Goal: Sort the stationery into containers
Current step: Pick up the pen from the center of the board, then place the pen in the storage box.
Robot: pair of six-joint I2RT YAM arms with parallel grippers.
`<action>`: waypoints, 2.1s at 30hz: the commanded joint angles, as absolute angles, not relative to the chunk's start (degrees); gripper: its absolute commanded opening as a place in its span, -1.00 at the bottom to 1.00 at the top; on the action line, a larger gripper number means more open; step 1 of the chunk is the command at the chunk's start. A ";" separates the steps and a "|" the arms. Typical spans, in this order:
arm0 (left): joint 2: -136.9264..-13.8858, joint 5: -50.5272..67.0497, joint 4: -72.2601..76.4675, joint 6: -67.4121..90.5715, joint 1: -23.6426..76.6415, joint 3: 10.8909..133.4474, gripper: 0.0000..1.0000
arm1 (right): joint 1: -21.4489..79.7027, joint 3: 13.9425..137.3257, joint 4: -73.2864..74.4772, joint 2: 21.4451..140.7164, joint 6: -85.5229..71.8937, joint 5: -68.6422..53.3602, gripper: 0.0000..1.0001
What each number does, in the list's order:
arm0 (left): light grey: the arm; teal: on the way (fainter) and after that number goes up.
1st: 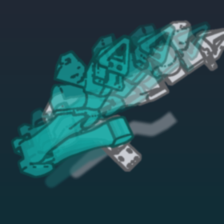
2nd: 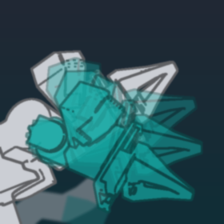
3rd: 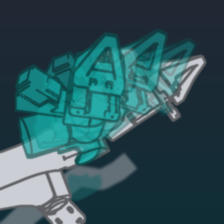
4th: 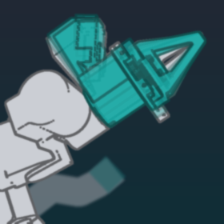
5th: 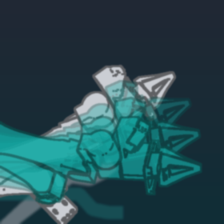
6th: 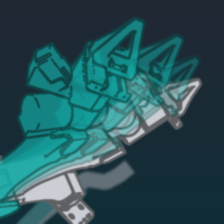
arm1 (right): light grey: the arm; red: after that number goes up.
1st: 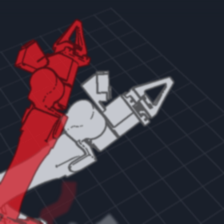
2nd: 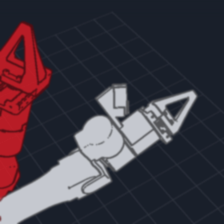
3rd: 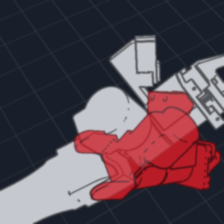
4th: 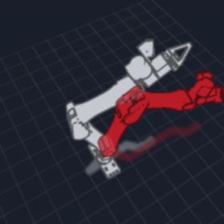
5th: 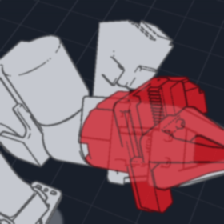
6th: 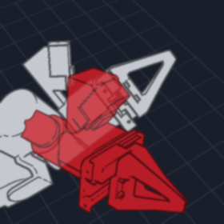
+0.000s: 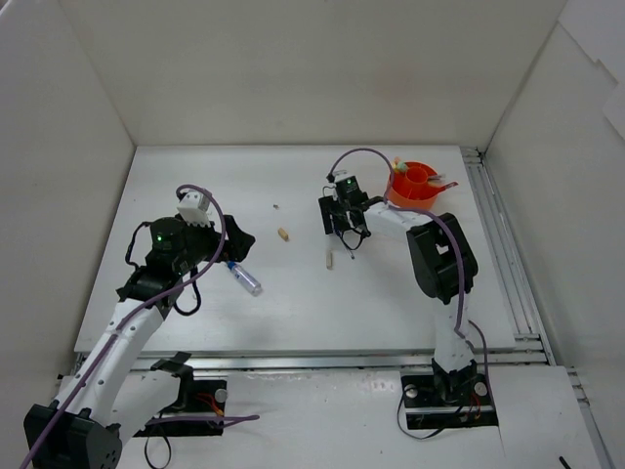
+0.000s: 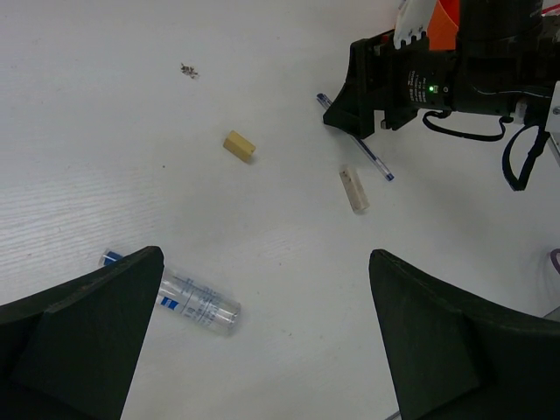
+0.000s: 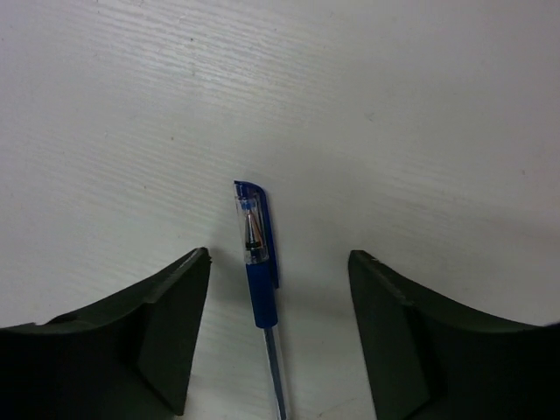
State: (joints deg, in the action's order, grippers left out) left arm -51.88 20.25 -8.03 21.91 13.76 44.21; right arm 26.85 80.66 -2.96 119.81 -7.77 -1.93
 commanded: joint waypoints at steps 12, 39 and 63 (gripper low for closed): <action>-48.52 20.04 -6.50 22.76 13.80 43.95 0.99 | 29.88 80.26 -4.30 114.09 -6.51 3.87 -1.00; -57.29 22.76 -2.81 21.18 14.33 49.03 0.99 | 7.57 46.67 -74.79 86.56 -1.93 9.93 -1.00; -68.73 24.87 2.11 22.32 14.33 51.59 0.99 | 0.79 49.39 -94.39 103.10 -7.29 2.47 -1.00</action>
